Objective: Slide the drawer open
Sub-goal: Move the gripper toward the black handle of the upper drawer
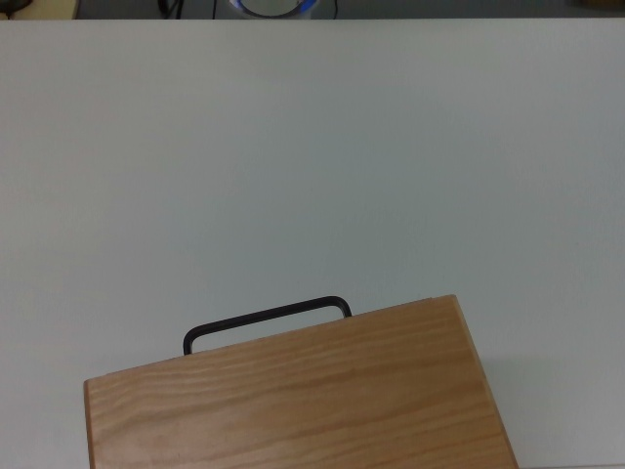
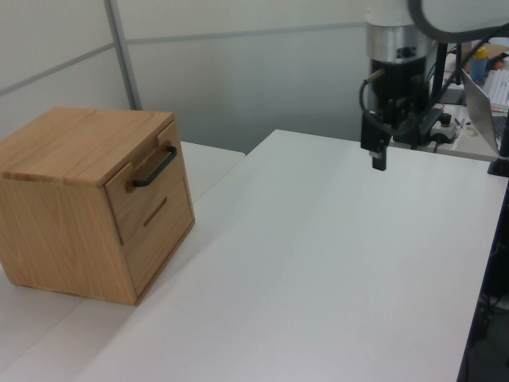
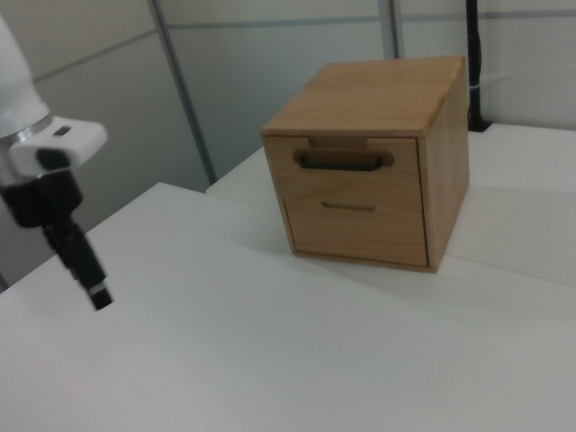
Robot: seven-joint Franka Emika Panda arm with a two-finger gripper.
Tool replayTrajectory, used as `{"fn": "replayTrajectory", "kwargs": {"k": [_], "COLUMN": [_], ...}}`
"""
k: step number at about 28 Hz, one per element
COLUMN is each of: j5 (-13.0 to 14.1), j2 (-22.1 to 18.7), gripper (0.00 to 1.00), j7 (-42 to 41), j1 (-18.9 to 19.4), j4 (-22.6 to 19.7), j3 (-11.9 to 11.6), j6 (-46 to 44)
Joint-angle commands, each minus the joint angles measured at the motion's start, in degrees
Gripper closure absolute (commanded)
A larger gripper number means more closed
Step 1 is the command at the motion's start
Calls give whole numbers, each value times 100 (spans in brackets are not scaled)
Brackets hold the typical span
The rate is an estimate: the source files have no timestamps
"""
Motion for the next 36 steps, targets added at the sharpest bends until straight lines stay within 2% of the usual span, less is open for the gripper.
{"fn": "replayTrajectory", "kwargs": {"k": [1,4,6,9,10,14,15,19,20,24,30,36], "j5": [361,387,396,379,370,361,361,308,239,167,238,299], "j2": [-386,-403,-403,-386,-377,-307,-159,281,508,1028,1661,2469], "gripper": [0,0,0,0,0,0,0,2,2,2,5,6], "j7": [906,1679,2627,3577,4163,5063,5457,6206,6452,6700,6744,6805], "j1": [-191,-191,-182,-252,-357,-401,-419,-542,-586,-613,-613,-577], "j4": [-514,-663,-882,-1111,-1233,-1428,-1480,-1490,-1490,-1419,-1112,-296], "j3": [22,30,65,250,329,364,399,557,601,602,602,602], "j6": [401,884,1507,2193,2639,3502,3974,4821,5214,5911,6896,7178]}}
